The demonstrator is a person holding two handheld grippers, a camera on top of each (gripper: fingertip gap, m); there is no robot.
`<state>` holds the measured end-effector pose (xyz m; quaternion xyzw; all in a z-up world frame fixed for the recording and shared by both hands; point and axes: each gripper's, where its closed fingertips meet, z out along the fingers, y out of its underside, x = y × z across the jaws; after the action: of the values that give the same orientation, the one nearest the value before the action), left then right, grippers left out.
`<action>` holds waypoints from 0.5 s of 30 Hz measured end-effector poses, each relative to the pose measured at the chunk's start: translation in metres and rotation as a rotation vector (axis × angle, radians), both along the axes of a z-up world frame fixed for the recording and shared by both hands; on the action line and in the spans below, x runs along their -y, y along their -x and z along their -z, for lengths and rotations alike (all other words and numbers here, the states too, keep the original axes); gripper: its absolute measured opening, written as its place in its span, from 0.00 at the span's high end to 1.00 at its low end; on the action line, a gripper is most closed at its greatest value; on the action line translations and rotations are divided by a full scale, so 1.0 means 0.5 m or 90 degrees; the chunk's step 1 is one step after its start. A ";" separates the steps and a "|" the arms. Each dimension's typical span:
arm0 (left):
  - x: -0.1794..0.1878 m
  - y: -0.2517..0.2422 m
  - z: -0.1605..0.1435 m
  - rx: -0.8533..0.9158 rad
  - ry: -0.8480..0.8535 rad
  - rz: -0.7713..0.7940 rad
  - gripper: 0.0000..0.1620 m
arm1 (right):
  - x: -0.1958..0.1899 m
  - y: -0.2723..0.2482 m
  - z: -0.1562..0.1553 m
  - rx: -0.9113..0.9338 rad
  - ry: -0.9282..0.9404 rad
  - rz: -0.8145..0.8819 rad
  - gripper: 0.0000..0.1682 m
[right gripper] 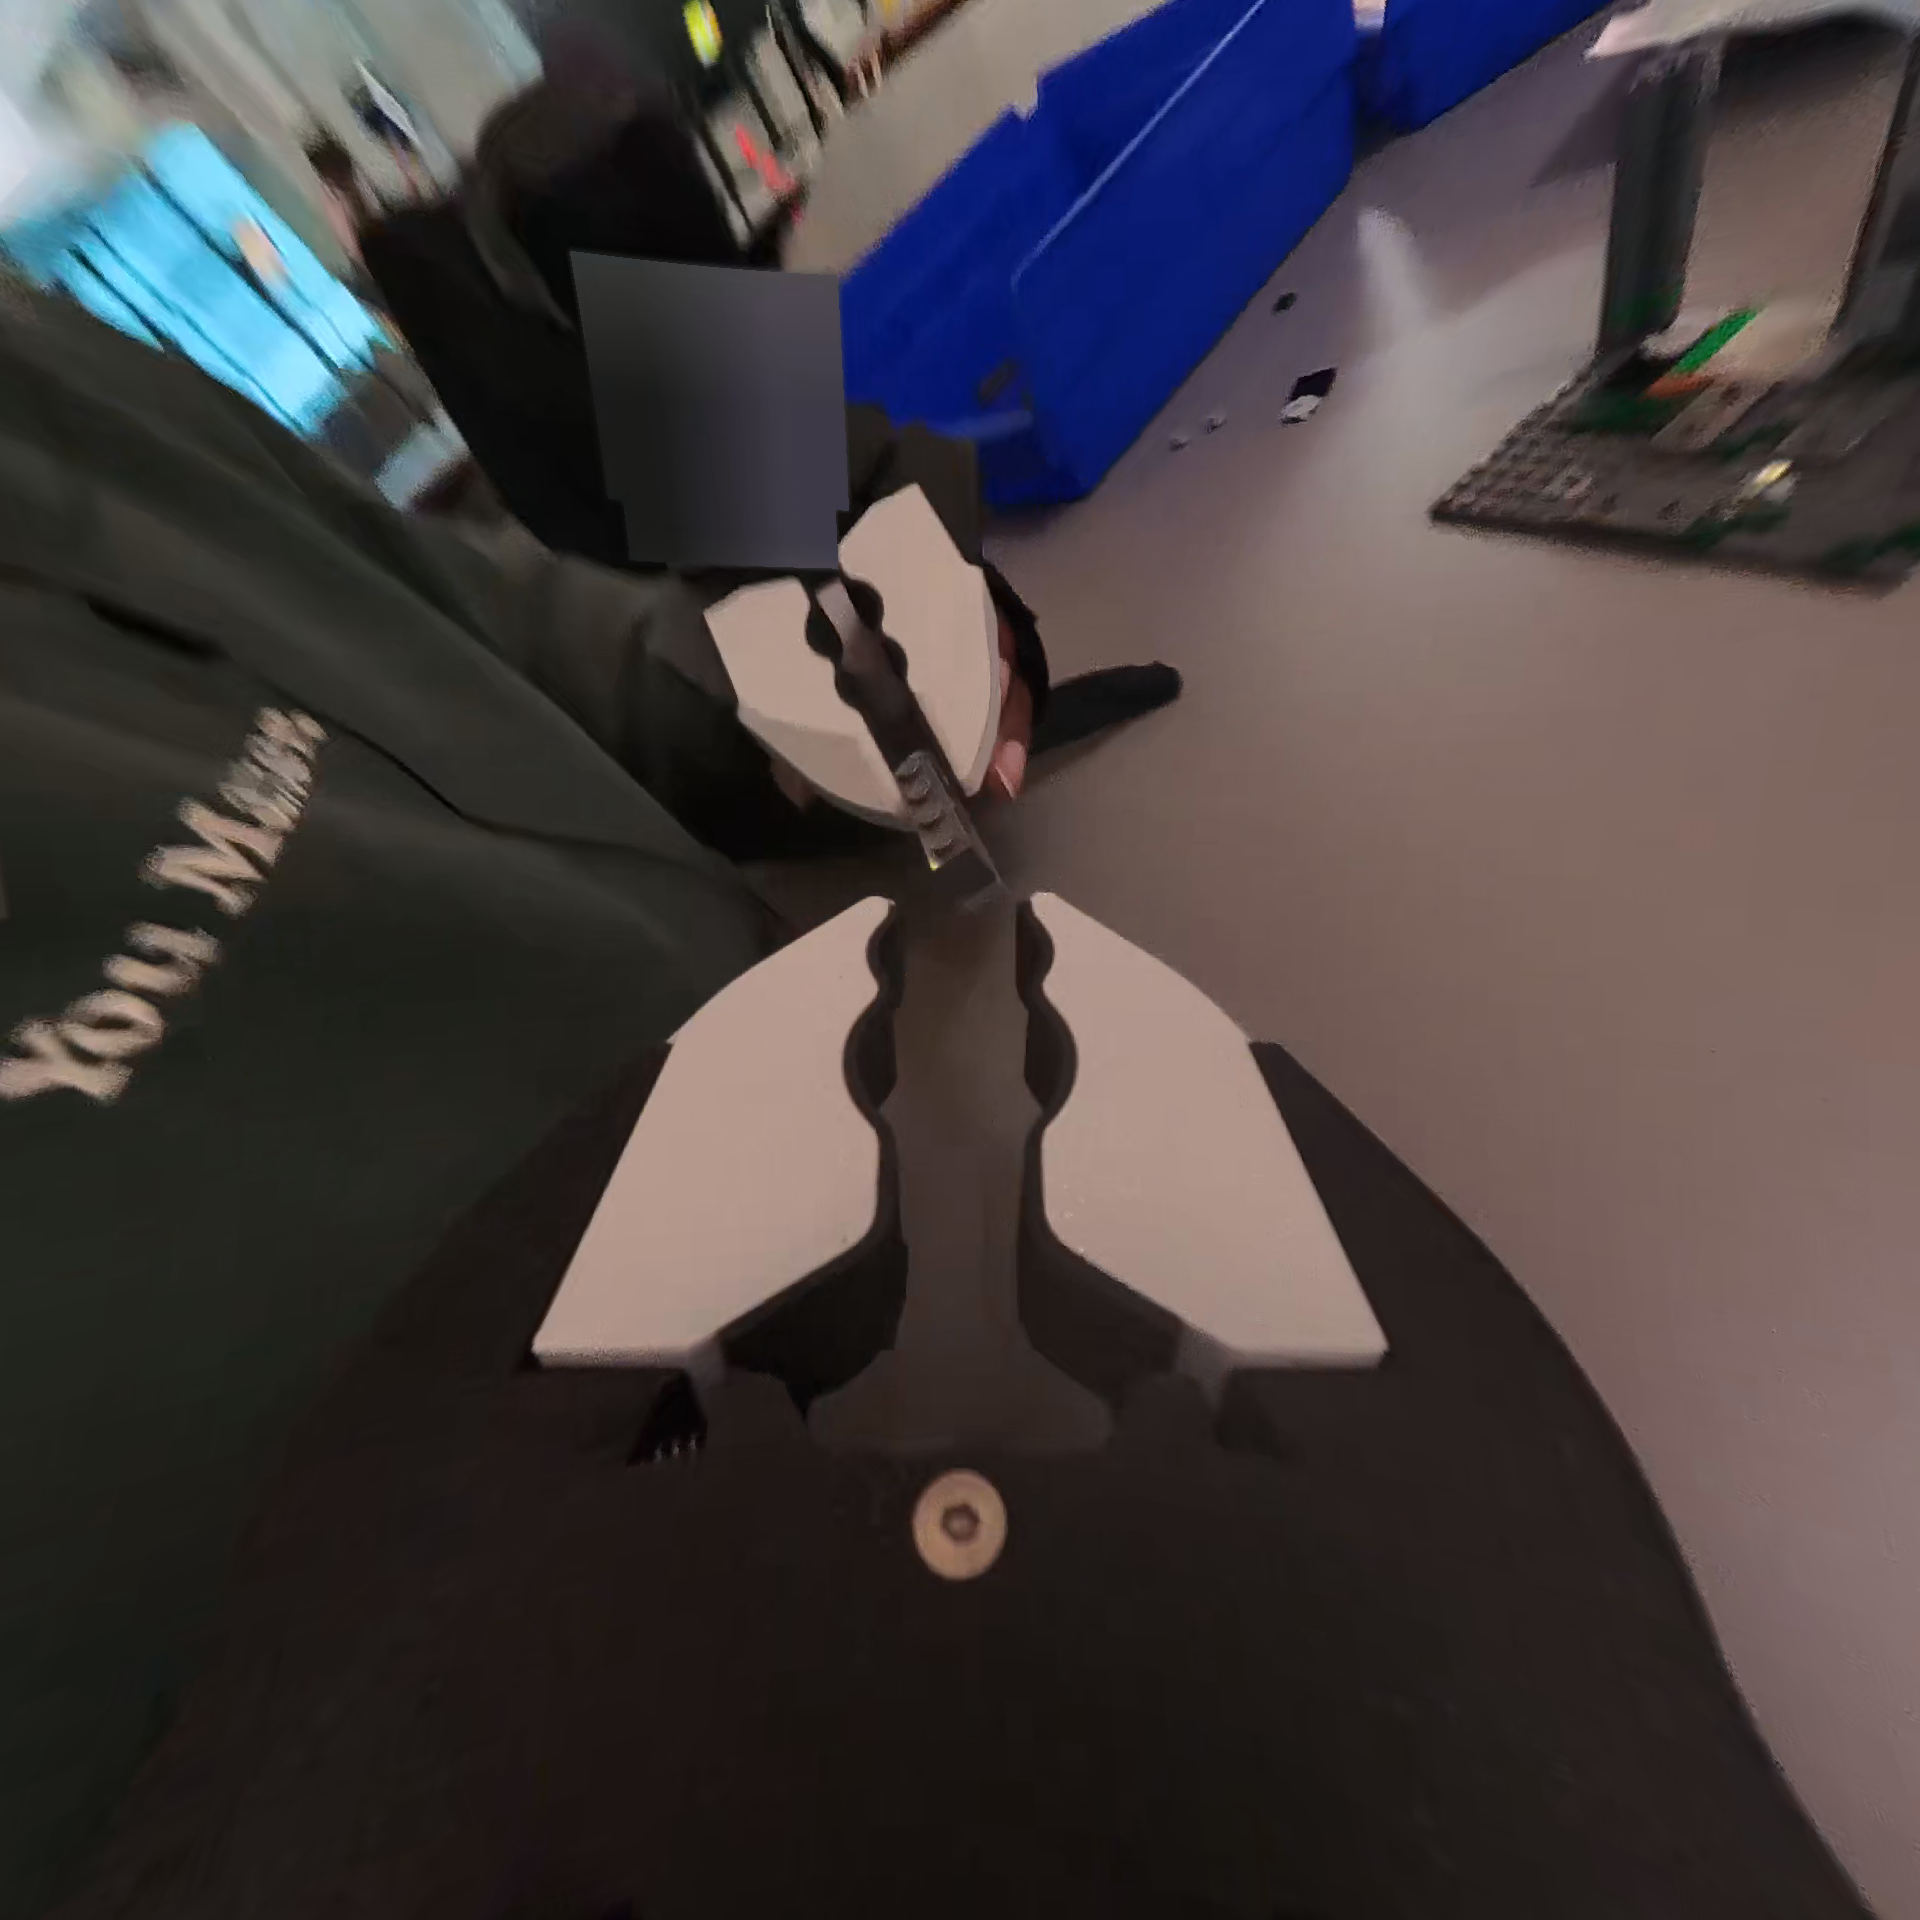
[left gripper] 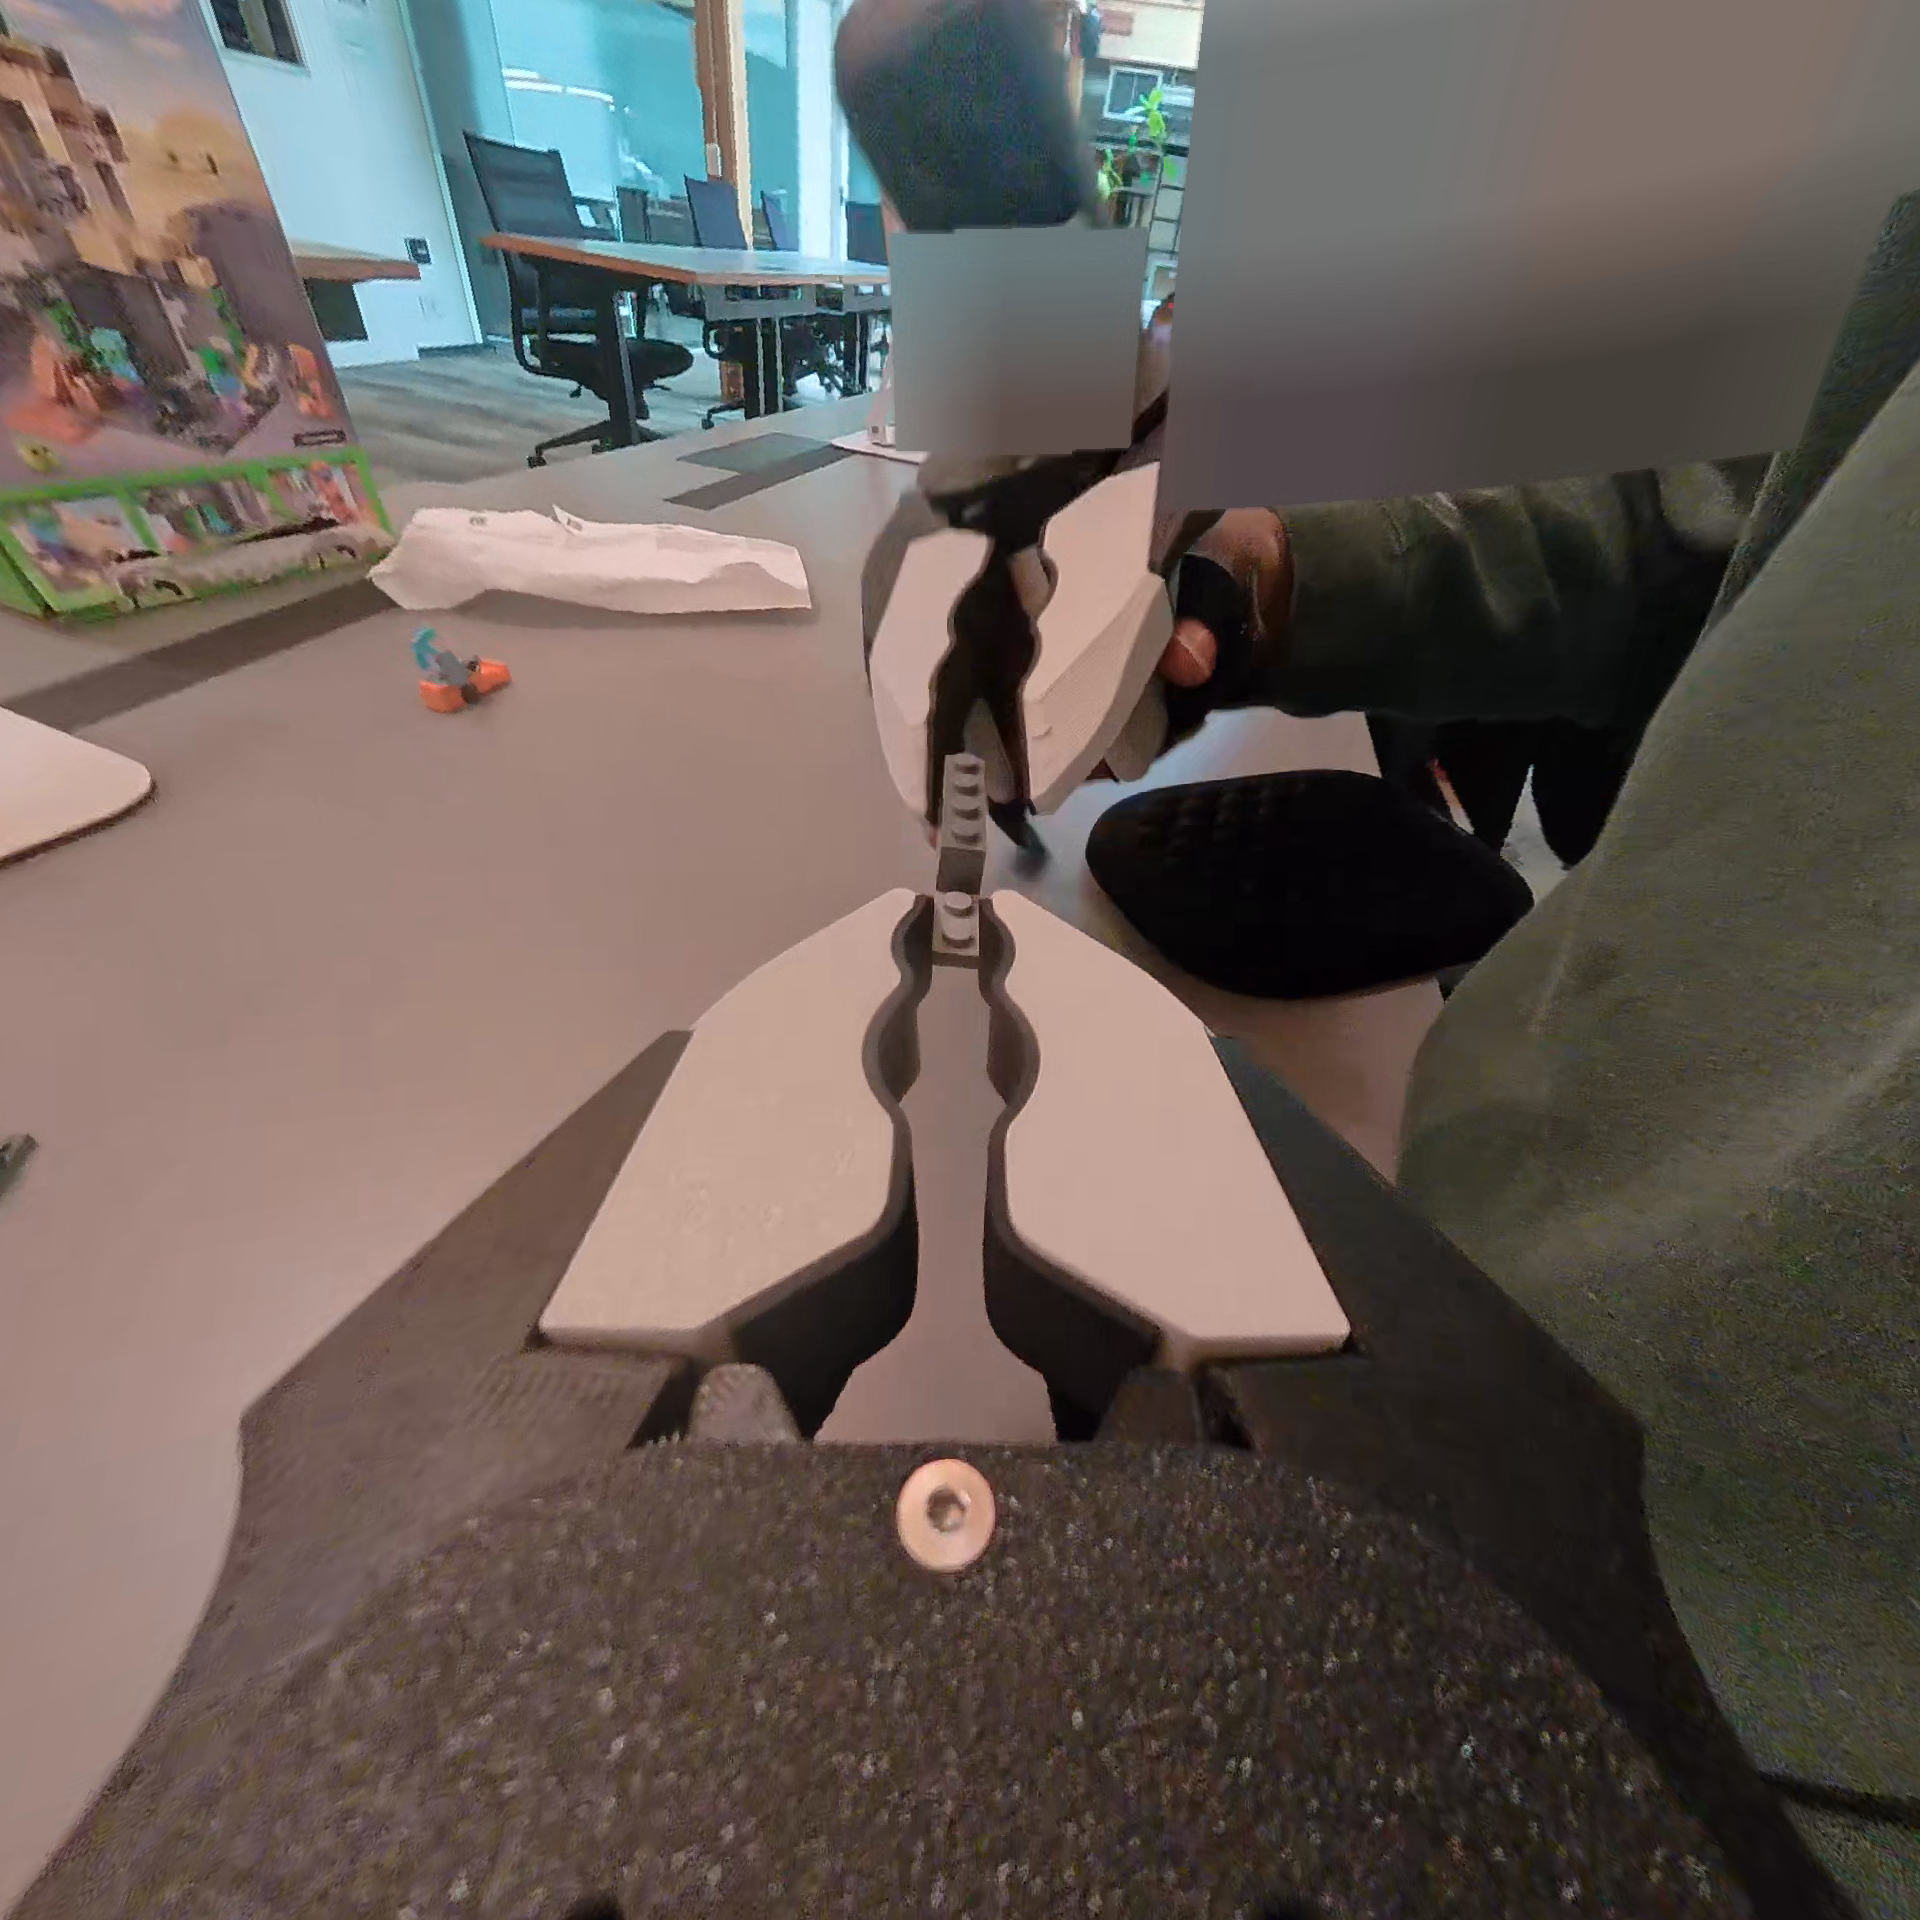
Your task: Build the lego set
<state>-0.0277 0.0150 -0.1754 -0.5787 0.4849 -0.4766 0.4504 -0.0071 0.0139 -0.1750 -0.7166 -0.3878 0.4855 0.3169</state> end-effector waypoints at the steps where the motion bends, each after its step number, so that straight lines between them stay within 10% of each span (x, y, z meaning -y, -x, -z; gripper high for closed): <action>1: 0.001 -0.001 0.002 -0.004 0.003 0.004 0.95 | -0.001 -0.003 0.001 0.037 -0.049 -0.017 0.87; 15: -0.021 0.007 0.017 -0.053 0.052 0.006 0.94 | -0.025 0.032 0.010 0.160 -0.201 -0.163 0.95</action>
<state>-0.0312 0.0257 -0.1837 -0.6134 0.4865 -0.4736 0.4034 -0.0229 0.0262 -0.1798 -0.6583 -0.5827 0.3619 0.3099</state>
